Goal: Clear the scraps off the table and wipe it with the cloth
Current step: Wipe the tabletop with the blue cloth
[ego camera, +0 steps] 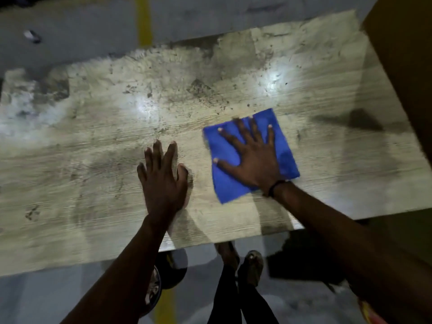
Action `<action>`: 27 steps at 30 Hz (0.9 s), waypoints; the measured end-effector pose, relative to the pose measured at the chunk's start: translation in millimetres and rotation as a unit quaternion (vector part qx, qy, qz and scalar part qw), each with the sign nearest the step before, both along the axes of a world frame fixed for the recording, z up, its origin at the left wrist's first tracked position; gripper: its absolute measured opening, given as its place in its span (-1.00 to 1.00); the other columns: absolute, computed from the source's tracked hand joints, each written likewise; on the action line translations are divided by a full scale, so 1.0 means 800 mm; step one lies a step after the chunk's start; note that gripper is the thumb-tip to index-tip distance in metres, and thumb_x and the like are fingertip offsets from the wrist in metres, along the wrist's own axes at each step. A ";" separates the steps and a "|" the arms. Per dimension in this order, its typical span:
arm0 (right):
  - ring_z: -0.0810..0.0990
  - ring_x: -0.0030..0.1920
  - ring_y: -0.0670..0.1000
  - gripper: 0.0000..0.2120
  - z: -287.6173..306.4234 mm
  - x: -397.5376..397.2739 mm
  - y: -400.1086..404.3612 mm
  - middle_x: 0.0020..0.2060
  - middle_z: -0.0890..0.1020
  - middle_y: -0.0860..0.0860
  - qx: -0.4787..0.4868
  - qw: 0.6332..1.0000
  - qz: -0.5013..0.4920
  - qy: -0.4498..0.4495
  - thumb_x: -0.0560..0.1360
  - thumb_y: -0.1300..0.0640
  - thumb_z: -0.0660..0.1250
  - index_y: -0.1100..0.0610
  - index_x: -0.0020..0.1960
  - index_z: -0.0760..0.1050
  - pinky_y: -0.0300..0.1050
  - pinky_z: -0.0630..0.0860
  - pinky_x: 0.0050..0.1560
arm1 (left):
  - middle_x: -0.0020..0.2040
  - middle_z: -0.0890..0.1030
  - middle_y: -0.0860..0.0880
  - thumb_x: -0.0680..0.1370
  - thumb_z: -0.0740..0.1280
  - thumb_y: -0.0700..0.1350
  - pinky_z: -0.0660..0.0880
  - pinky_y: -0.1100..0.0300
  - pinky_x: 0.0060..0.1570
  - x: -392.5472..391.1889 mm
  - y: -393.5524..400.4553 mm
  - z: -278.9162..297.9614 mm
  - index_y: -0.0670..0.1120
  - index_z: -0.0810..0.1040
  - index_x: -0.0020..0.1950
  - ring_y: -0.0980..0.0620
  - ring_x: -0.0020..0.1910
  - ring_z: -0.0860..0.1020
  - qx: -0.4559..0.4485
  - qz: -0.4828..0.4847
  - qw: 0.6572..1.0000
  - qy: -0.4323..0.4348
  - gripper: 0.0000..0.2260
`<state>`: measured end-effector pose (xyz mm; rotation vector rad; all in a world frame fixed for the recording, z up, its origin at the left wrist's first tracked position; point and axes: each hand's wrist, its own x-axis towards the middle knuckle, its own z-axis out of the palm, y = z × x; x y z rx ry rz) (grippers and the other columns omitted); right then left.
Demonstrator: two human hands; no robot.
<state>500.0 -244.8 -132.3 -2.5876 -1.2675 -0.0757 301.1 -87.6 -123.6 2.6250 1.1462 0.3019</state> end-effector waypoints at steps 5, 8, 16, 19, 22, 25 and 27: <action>-0.08 0.69 0.20 -0.17 0.016 0.087 0.030 0.70 0.04 0.00 -0.019 0.982 -0.169 0.079 0.48 -0.59 0.02 -0.28 0.66 0.09 0.51 -0.19 0.55 | 0.73 0.02 -0.09 0.69 0.04 0.17 -0.07 -0.30 0.59 0.051 0.054 0.007 0.10 0.14 0.71 -0.20 0.70 -0.02 -0.028 -0.008 0.999 0.022 -0.43; -0.03 0.68 0.24 -0.17 0.009 0.052 0.063 0.69 0.10 0.05 -0.011 0.990 -0.129 0.045 0.48 -0.57 0.04 -0.23 0.66 0.13 0.52 -0.16 0.55 | 0.71 0.09 -0.16 0.67 -0.01 0.19 0.02 -0.35 0.56 0.099 0.112 0.009 0.04 0.19 0.70 -0.28 0.68 0.05 -0.010 -0.010 1.000 0.027 -0.40; 0.08 0.68 0.15 -0.23 -0.003 0.065 0.053 0.67 0.19 -0.04 -0.009 1.000 -0.012 -0.027 0.50 -0.57 0.08 -0.27 0.63 0.19 0.45 -0.06 0.57 | 0.70 0.16 -0.10 0.69 0.01 0.17 0.06 -0.32 0.56 0.150 0.159 -0.002 0.06 0.21 0.69 -0.19 0.68 0.11 0.027 0.035 0.999 0.023 -0.44; 0.07 0.68 0.20 -0.22 0.004 0.156 0.052 0.68 0.15 -0.01 -0.024 0.987 -0.160 -0.016 0.52 -0.58 0.03 -0.27 0.65 0.13 0.52 -0.03 0.54 | 0.70 0.18 -0.10 0.69 0.10 0.13 0.05 -0.32 0.56 0.153 0.158 0.000 0.07 0.24 0.67 -0.18 0.68 0.11 0.016 0.045 0.999 -0.001 -0.47; -0.04 0.68 0.22 -0.17 0.011 0.173 0.077 0.70 0.06 0.00 -0.022 0.969 -0.235 0.073 0.48 -0.60 0.03 -0.28 0.66 0.05 0.53 -0.16 0.55 | 0.69 0.19 -0.09 0.68 0.17 0.10 0.06 -0.32 0.56 0.153 0.156 0.003 0.06 0.27 0.66 -0.18 0.68 0.12 0.014 0.053 0.998 -0.007 -0.47; 0.05 0.67 0.24 -0.18 0.009 0.105 0.119 0.68 0.15 0.03 -0.031 0.988 -0.153 -0.008 0.50 -0.57 0.06 -0.24 0.66 0.13 0.48 -0.10 0.56 | 0.69 0.20 -0.09 0.66 0.21 0.08 0.10 -0.32 0.56 0.153 0.158 0.004 0.06 0.27 0.66 -0.19 0.67 0.13 0.013 0.050 0.999 -0.002 -0.45; 0.01 0.69 0.21 -0.19 0.008 0.057 0.135 0.69 0.12 0.01 -0.046 0.998 -0.040 0.008 0.49 -0.57 0.09 -0.24 0.65 0.14 0.47 -0.08 0.55 | 0.69 0.22 -0.10 0.65 0.22 0.07 0.13 -0.32 0.54 0.155 0.161 0.004 0.06 0.28 0.66 -0.20 0.66 0.16 0.020 0.049 0.999 0.000 -0.44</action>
